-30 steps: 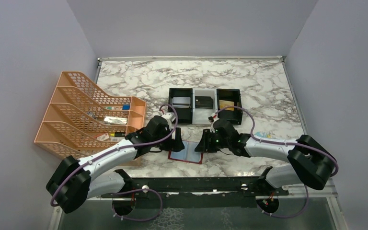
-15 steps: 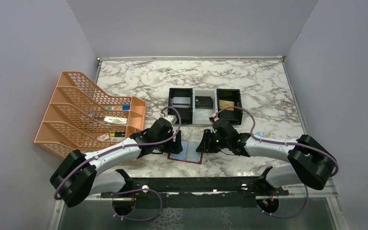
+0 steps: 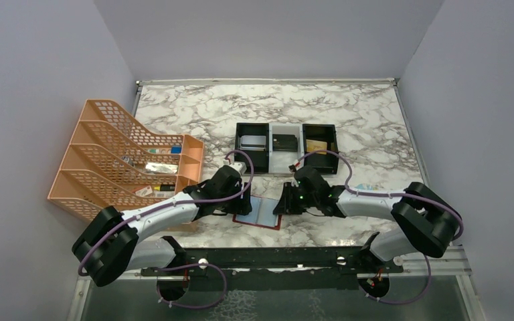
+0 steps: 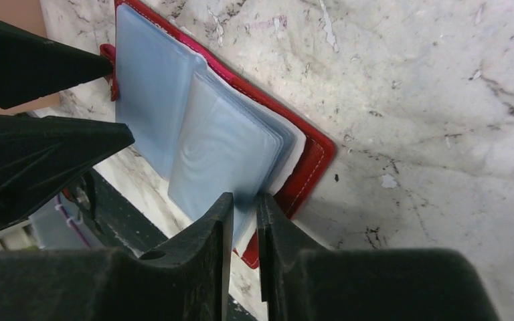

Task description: Take the credit cards out of the card holder

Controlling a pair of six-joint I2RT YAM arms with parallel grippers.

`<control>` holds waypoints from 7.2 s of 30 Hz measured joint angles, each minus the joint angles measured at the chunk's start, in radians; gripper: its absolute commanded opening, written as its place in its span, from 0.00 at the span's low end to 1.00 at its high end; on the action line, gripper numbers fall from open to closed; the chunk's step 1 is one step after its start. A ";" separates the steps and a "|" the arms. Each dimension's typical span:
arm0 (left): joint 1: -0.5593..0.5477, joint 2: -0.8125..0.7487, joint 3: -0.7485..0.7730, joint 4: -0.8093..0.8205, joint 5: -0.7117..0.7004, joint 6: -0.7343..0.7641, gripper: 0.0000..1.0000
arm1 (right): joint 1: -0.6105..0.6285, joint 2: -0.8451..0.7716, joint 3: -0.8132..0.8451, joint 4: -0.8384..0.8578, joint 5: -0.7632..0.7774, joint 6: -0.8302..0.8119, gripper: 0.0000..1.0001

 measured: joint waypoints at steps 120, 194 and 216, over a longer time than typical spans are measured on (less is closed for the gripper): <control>-0.021 -0.021 -0.087 0.129 -0.080 -0.052 0.39 | -0.002 0.134 0.211 -0.119 -0.006 -0.112 0.48; -0.044 -0.018 -0.116 0.193 0.032 -0.102 0.34 | 0.021 0.048 0.209 -0.165 0.021 -0.089 0.49; -0.048 -0.026 -0.121 0.190 0.033 -0.110 0.34 | 0.021 0.076 0.234 -0.337 0.165 -0.169 0.51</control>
